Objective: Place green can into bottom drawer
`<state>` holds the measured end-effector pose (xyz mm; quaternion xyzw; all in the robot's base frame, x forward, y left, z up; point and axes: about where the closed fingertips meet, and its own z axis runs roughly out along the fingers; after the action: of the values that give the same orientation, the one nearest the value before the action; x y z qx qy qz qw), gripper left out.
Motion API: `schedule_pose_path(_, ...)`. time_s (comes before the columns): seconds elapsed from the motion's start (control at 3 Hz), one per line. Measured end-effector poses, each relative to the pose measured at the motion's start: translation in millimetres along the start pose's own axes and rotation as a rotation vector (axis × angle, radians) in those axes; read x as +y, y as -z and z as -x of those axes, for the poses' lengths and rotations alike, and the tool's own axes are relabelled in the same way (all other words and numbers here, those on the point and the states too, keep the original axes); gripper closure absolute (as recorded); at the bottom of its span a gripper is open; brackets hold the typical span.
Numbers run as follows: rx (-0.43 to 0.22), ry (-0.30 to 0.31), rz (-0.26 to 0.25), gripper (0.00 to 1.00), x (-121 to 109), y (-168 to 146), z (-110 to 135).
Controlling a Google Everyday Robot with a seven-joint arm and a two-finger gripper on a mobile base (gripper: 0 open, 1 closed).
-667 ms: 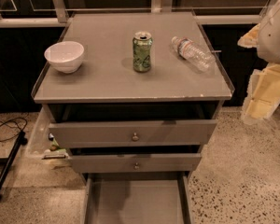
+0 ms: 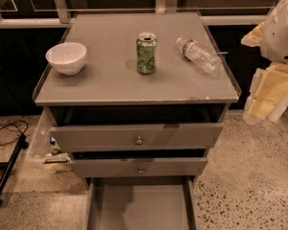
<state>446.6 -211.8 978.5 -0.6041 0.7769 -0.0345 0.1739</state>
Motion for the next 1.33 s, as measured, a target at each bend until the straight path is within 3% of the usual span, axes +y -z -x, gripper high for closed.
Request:
schedule_pose_path(0.33,-0.068,0.022,-0.009,0.0,-14,-13,15)
schedule_pose_path(0.67,-0.177,0.031,0.0,0.0,-32,-29,37)
schedule_pose_path(1.33,-0.473,-0.043,0.107,0.0,-56,-58,86)
